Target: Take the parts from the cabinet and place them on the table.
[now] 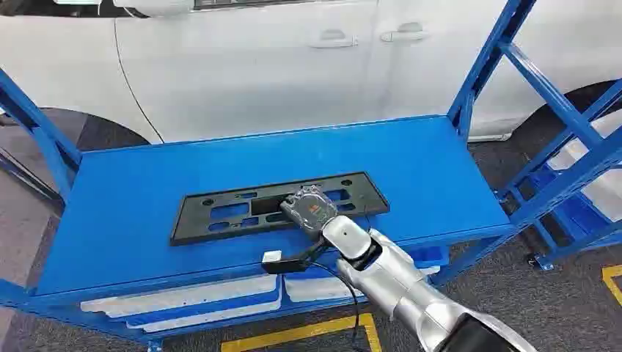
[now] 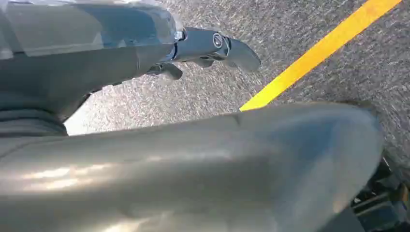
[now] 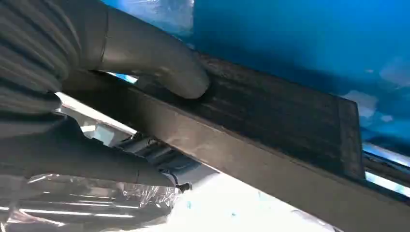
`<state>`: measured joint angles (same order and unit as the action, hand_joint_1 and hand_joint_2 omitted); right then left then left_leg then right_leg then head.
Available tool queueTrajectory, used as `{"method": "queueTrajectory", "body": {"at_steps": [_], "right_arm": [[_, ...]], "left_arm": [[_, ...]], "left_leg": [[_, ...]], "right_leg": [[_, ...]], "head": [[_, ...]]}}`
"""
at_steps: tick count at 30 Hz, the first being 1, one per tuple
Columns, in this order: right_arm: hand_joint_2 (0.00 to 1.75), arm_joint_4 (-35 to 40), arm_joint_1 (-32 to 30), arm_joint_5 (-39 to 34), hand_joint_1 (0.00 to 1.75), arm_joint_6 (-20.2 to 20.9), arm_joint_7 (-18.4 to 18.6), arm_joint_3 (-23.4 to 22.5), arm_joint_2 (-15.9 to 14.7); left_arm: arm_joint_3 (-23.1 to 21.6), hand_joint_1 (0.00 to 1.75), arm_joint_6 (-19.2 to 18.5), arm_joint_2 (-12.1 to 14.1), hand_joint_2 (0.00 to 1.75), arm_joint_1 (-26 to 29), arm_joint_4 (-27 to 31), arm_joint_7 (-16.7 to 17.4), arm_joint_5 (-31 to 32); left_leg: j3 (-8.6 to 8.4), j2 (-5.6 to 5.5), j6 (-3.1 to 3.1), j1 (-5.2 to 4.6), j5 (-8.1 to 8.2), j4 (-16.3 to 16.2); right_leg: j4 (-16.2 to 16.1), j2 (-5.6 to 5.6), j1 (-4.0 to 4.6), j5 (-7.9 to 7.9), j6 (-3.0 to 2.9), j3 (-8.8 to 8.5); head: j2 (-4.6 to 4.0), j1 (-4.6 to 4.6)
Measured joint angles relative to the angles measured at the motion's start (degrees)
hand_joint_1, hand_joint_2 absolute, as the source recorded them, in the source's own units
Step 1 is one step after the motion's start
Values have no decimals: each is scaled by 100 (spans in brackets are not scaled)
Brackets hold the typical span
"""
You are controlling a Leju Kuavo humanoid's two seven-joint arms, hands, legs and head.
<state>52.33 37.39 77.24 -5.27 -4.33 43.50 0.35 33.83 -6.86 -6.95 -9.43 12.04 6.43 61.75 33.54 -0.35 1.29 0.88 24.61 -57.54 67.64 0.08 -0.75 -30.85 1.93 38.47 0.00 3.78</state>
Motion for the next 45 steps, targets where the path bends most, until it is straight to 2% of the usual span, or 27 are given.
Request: {"method": "queueTrajectory", "body": {"at_steps": [2,3,4,6,7,8,11,13,14,16,17,18,20,22,23,24,28,29,32,33,35,37,38,39,42,43,45], "right_arm": [[175,-24,-2,4,171,-7,-15,0,-2],[175,-31,-1,4,173,-7,-15,0,-2],[175,-35,6,4,173,-7,-18,0,-2],[175,-37,32,4,175,-4,-31,0,-2],[175,-37,47,4,175,-2,-33,0,-2],[175,-37,64,4,175,0,-33,0,-2],[175,-37,65,6,175,2,-48,-2,-2],[175,-35,73,7,175,-4,-52,-4,2],[175,-33,74,4,175,-6,-57,-4,2],[175,-33,62,4,171,-7,-57,-4,0],[175,-33,56,4,175,-7,-57,-4,0],[175,-31,50,-6,175,-17,-57,-7,0],[175,61,28,-104,175,-68,-76,-72,-15],[175,276,22,-289,175,-107,-169,-195,-44],[175,420,32,-398,175,-109,-236,-287,-66],[175,580,43,-499,175,-87,-289,-394,-99],[175,1074,62,-610,169,2,-374,-660,-190],[175,1143,68,-616,171,-11,-378,-689,-208],[175,1404,69,-691,168,-155,-509,-783,-278],[175,1525,81,-769,168,-168,-570,-822,-314],[175,1819,167,-1017,169,-142,-729,-948,-380],[175,2184,293,-1584,169,-12,-959,-1133,-402],[175,2368,352,-2026,166,110,-1096,-1256,-404],[175,2558,391,-2660,169,309,-1282,-1395,-404],[175,3124,290,-5064,171,1180,-1775,-1880,-398],[175,3331,230,-5860,168,1501,-1877,-2055,-382],[175,3697,76,-7426,166,2150,-1915,-2422,-319]], "left_arm": [[-17,0,0,0,0,10,0,7,4],[-22,0,0,0,0,13,0,15,4],[-26,0,-2,0,0,11,0,15,4],[-39,0,-9,-2,0,4,0,17,4],[-48,0,-15,-11,0,3,0,17,4],[-63,0,-15,-22,0,1,0,15,4],[-74,0,-15,-24,0,1,0,15,4],[-79,0,-15,-22,0,-3,0,9,4],[-81,0,-15,-24,0,-6,0,2,4],[-83,0,-15,-24,0,-3,0,-4,4],[-83,0,-15,-24,0,8,0,-11,5],[-83,0,-15,-24,0,18,0,-17,4],[-85,0,-15,-22,0,18,0,-37,4],[-85,0,-9,-15,0,13,0,-66,-7],[-85,0,-7,-15,0,11,0,-79,-22],[-85,0,-7,-15,0,11,0,-94,-28],[-87,0,-7,-18,0,35,0,-105,-28],[-90,0,-9,-17,0,27,0,-114,-31],[-90,0,-68,-13,0,29,0,-164,-85],[-89,0,-70,-7,0,36,0,-175,-112],[-87,0,-70,-4,0,49,0,-199,-162],[-87,0,-50,-4,0,51,0,-238,-207],[-85,0,-48,-9,0,56,0,-258,-241],[-74,0,-48,-11,0,57,0,-286,-282],[-46,0,-31,-11,0,93,0,-398,-358],[-33,0,-4,-7,175,98,0,-411,-369],[9,0,68,-4,175,128,0,-411,-418]], "left_leg": [[9,5,15,-18,3,-5],[6,4,16,-26,3,-5],[1,-2,17,-30,4,-6],[-28,-15,11,-44,9,-6],[-34,-17,5,-48,13,-6],[-13,-21,-25,-98,29,-37],[-11,-14,-107,-63,6,-1],[0,-8,-164,-60,75,-64],[107,-1,-208,-62,265,-319],[544,0,-266,-31,724,-1257],[748,0,-293,-22,864,-1679],[837,1,-310,-12,855,-1847],[604,4,-324,17,470,-1335],[90,15,-316,43,-26,-266],[-2,7,-294,14,80,-111],[30,-9,-208,9,55,-97],[37,-9,-52,19,11,-53],[42,-11,-24,17,7,-46],[61,-5,17,2,11,-53],[62,-5,18,-3,13,-59],[59,-12,18,-11,23,-77],[46,-21,-1,-21,43,-89],[56,-21,-19,-30,53,-90],[77,-28,-47,-68,61,-121],[60,-29,-131,-45,51,-67],[85,-30,-156,-57,95,-90],[261,-3,-202,-43,415,-565]], "right_leg": [[806,-1,0,-269,11,393],[876,-1,0,-213,4,436],[672,-1,2,-48,-14,345],[-377,-1,13,476,-95,-182],[-807,-1,33,621,-149,-404],[-981,-12,71,558,-165,-463],[-969,-3,94,584,-191,-433],[-1064,-21,18,637,-255,-481],[-1077,-20,15,642,-285,-492],[-1073,-24,19,641,-294,-479],[-1069,-24,21,640,-295,-469],[-1064,-23,20,639,-294,-468],[-1046,-15,13,629,-280,-475],[-995,-3,5,594,-229,-471],[-960,1,44,579,-192,-436],[-942,8,46,584,-169,-406],[-917,5,2,543,-35,-391],[-702,2,5,380,-19,-291],[642,0,0,-227,20,360],[900,0,0,-260,20,493],[555,0,1,67,-8,353],[-474,1,10,590,-79,-133],[-835,1,27,629,-121,-285],[-929,1,51,608,-124,-320],[-925,-4,68,605,-171,-315],[-990,-21,-2,633,-210,-351],[-1013,-41,8,625,-262,-384]], "head": [[0,2],[0,0],[0,0],[0,0],[0,0],[0,2],[0,2],[0,2],[0,2],[0,2],[0,2],[0,2],[0,2],[0,2],[0,2],[0,0],[0,0],[0,0],[0,0],[0,0],[0,0],[0,0],[0,0],[0,2],[0,2],[0,2],[0,2]]}}
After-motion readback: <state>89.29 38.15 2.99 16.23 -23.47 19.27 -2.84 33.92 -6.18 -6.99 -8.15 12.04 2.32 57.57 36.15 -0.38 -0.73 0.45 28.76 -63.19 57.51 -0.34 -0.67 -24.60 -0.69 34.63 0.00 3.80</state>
